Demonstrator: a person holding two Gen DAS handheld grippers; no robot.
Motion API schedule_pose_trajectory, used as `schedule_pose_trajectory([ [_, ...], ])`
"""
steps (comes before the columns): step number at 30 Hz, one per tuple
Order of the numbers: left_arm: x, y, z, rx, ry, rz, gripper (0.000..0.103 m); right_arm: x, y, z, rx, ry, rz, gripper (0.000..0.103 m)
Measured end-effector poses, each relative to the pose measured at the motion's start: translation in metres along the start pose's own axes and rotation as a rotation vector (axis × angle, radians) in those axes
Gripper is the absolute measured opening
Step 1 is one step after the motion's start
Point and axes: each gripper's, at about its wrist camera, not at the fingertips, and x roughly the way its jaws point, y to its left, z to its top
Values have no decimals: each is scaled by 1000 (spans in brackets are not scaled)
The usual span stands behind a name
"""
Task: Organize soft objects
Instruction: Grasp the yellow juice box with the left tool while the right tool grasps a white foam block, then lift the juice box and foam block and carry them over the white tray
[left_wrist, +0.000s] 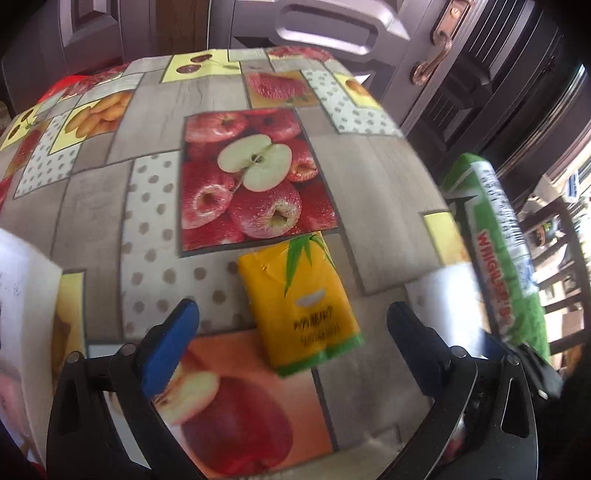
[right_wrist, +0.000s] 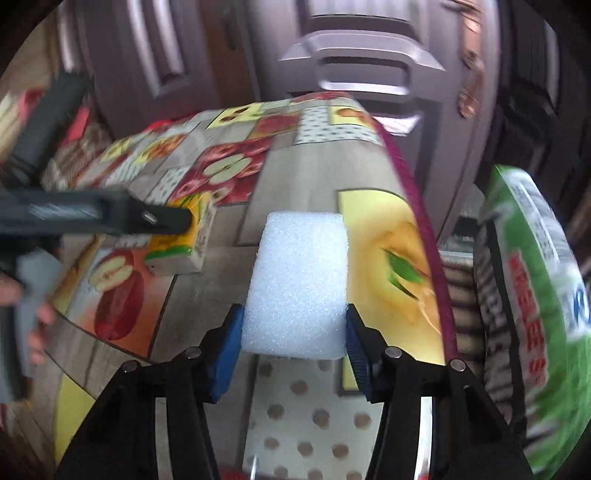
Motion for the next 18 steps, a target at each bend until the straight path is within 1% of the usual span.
schedule_pose_trajectory([
  [1, 8, -2, 1, 7, 13, -3, 82, -5, -4, -1, 33, -5, 4, 53],
  [3, 15, -5, 1, 27, 27, 17, 62, -10, -7, -2, 66, -12, 8, 53],
  [4, 14, -7, 0, 48, 11, 20, 59, -13, -8, -2, 78, -19, 10, 53],
  [5, 12, -8, -1, 64, 1, -15, 56, -17, -8, -3, 83, -27, 12, 53],
  [8, 5, -6, -9, 75, -11, -42, 55, -30, -5, -2, 91, -58, 21, 53],
  [10, -6, -5, -13, 79, -36, -62, 55, -38, -3, 0, 96, -77, 28, 53],
  [13, -33, -6, -19, 80, -92, -89, 55, -60, 1, 1, 116, -126, 47, 53],
  [15, -56, -8, -23, 98, -125, -95, 55, -75, 7, 3, 118, -159, 53, 53],
  [18, -96, -12, -34, 130, -198, -98, 55, -97, 17, 6, 108, -205, 62, 53],
])
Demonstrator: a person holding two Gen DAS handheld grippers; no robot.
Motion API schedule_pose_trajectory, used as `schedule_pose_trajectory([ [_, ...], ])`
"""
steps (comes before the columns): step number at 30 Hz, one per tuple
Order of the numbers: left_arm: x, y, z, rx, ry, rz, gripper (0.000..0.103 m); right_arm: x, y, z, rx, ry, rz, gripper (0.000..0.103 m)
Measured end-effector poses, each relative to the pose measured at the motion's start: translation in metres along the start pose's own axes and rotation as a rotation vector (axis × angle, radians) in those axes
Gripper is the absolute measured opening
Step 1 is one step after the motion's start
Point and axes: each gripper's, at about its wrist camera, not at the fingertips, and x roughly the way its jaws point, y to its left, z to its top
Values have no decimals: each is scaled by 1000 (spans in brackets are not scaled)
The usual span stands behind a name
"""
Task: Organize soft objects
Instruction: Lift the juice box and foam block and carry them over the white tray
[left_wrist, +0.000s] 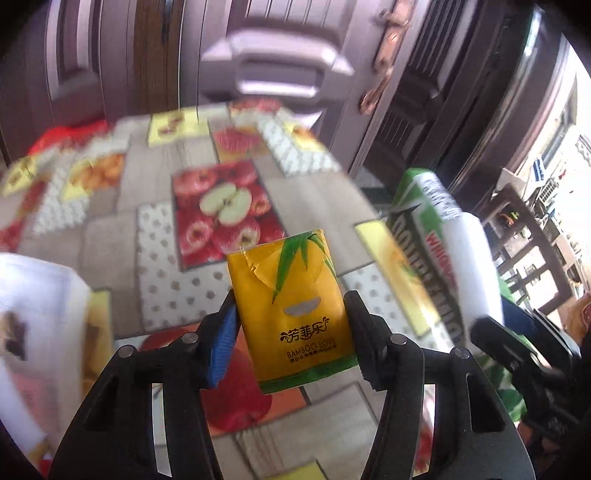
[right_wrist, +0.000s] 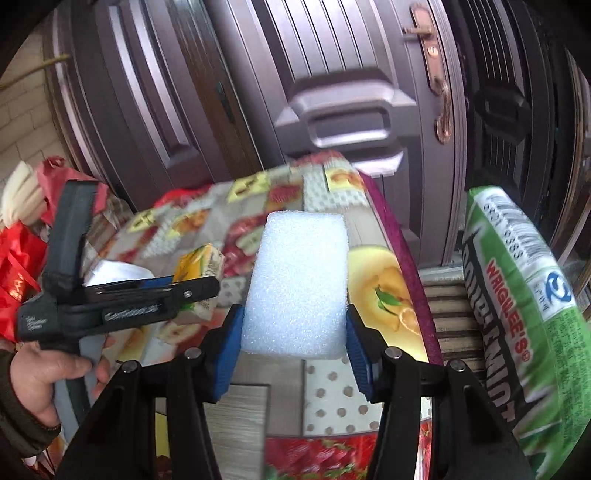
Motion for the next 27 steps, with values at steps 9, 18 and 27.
schedule_pose_trajectory([
  [9, -118, 2, -20, 14, -185, 19, 55, -59, 36, 15, -49, -124, 40, 53],
  [18, -196, 15, -50, -14, -321, 35, 55, -102, 74, 22, -110, -221, 52, 52],
  [27, -236, 41, -73, -50, -380, 21, 56, -118, 111, 16, -162, -237, 59, 53],
])
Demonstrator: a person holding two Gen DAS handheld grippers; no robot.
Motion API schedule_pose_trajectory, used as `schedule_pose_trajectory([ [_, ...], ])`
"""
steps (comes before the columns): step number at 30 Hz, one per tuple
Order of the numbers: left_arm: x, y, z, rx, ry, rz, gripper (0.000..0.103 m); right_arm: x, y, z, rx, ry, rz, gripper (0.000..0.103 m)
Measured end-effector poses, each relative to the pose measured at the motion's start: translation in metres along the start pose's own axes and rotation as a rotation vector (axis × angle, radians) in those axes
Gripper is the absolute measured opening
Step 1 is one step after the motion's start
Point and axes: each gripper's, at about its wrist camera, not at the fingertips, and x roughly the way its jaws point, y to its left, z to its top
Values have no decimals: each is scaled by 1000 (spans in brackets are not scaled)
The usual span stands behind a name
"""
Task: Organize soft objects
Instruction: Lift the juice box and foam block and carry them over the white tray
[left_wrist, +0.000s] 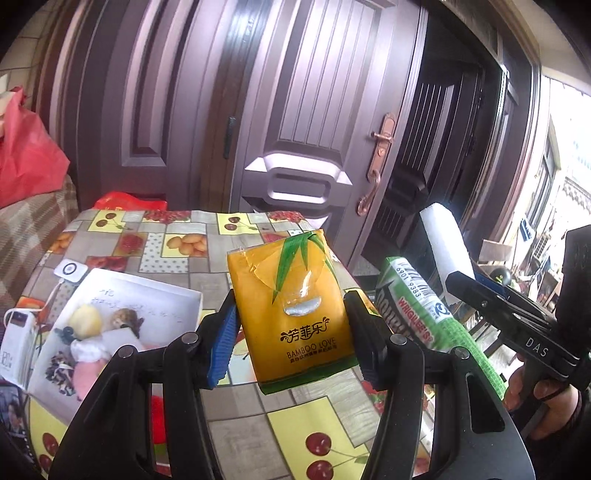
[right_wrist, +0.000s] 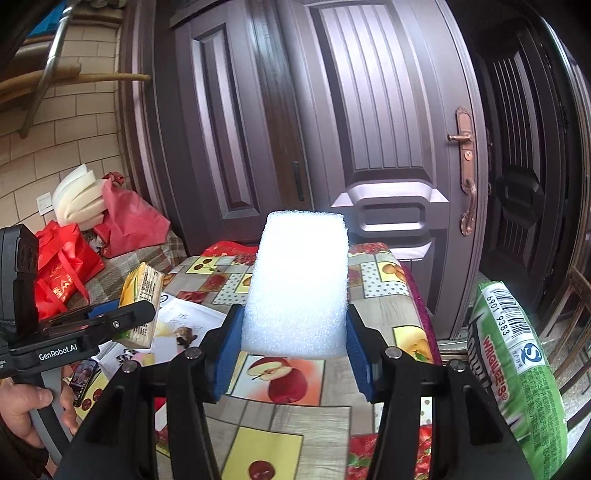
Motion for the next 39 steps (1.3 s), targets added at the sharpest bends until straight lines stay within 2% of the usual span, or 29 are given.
schedule_pose_trajectory([
  [9, -38, 37, -4, -26, -33, 20, 56, -3, 44, -2, -26, -9, 31, 53],
  [19, -64, 77, -6, -51, -51, 57, 56, 6, 88, 3, -60, -30, 75, 53],
  [28, -75, 112, -9, -76, -40, 86, 56, 19, 113, 3, -68, -27, 105, 53],
  [39, -86, 134, -2, -68, -43, 90, 56, 26, 138, 8, -74, -46, 119, 53],
])
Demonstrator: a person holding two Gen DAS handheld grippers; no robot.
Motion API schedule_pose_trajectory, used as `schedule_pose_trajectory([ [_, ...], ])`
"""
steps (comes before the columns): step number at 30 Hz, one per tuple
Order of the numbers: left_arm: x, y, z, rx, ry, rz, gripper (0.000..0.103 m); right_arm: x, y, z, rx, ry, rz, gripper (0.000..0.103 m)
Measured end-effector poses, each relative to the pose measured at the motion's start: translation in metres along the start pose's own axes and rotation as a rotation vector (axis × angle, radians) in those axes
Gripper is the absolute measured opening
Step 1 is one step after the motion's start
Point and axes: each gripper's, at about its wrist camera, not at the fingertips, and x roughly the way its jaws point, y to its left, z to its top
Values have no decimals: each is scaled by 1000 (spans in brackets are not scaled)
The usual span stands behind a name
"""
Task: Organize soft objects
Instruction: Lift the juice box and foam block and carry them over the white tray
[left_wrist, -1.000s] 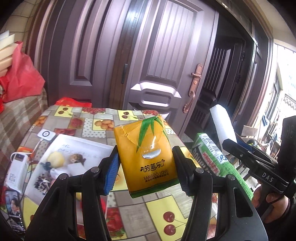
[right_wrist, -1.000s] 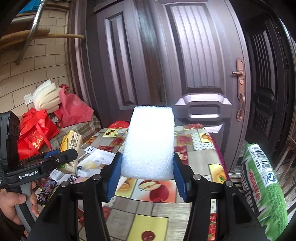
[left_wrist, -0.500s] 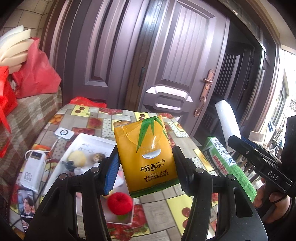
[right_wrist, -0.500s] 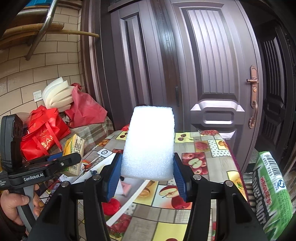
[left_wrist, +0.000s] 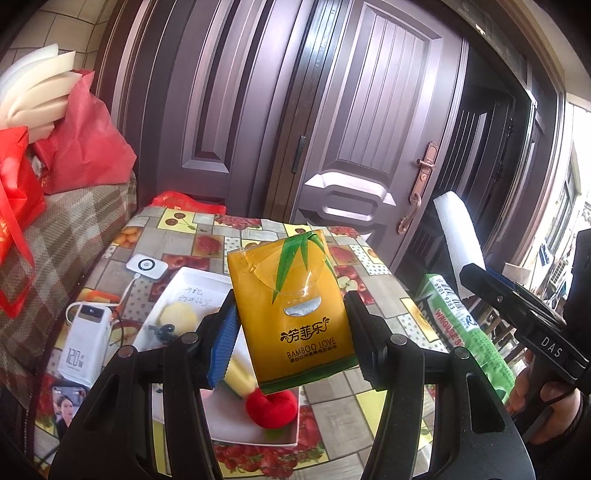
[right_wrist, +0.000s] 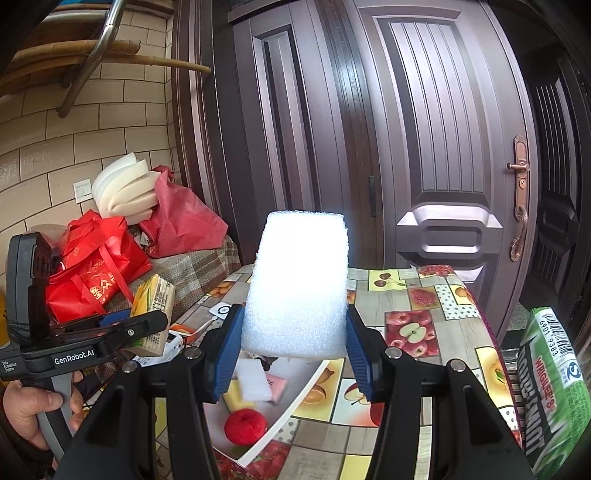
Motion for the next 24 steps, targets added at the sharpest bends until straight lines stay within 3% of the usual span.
schedule_pose_trajectory([
  [24, 30, 35, 1, -51, 31, 9, 56, 42, 15, -3, -29, 66, 21, 53],
])
